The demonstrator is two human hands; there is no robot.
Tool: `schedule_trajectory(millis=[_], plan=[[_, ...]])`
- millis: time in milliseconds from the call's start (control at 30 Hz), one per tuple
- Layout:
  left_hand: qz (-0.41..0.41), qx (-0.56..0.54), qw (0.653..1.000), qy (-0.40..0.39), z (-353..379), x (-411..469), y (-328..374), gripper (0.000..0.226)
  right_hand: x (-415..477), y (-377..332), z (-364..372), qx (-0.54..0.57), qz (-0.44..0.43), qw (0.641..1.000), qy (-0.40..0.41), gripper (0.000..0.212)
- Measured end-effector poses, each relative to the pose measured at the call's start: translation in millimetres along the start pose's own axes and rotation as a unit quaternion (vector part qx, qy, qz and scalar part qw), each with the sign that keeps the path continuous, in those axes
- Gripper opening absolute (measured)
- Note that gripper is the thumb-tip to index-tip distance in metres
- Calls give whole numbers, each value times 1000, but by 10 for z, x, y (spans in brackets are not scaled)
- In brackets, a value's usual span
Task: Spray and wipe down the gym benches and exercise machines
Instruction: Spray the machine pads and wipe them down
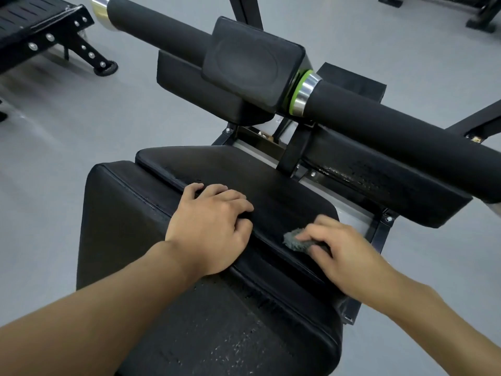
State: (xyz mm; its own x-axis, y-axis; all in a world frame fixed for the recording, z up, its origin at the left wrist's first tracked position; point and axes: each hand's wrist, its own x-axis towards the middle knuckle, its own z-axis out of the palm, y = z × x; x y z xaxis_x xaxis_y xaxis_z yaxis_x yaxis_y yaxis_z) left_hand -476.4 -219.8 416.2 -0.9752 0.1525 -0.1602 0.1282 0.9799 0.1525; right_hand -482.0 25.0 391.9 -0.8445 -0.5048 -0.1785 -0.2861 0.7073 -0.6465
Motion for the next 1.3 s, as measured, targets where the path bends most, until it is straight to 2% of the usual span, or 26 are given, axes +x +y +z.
schedule_trajectory(millis=[233,400,467,600,767,933,1133,1300], plan=[[5,-8,1000,19,6,7,-7,68,741,56,206,-9,74,997,37,22],[9,-23,999,28,11,4,-26,66,235,243,75,-7,58,998,5,22],[10,-27,999,31,16,3,-32,66,549,331,156,-25,49,998,29,22],[12,-28,999,33,2,0,-19,67,1088,387,265,-37,89,995,29,23],[13,-42,998,44,15,-4,-34,61,455,512,146,-35,11,998,42,19],[15,-41,998,39,12,-5,-39,61,1174,523,213,-23,66,997,26,23],[16,-47,998,43,12,-9,-47,57,609,642,101,-14,72,997,30,17],[18,-52,997,46,16,-16,-52,58,1298,640,234,-33,89,994,63,21]])
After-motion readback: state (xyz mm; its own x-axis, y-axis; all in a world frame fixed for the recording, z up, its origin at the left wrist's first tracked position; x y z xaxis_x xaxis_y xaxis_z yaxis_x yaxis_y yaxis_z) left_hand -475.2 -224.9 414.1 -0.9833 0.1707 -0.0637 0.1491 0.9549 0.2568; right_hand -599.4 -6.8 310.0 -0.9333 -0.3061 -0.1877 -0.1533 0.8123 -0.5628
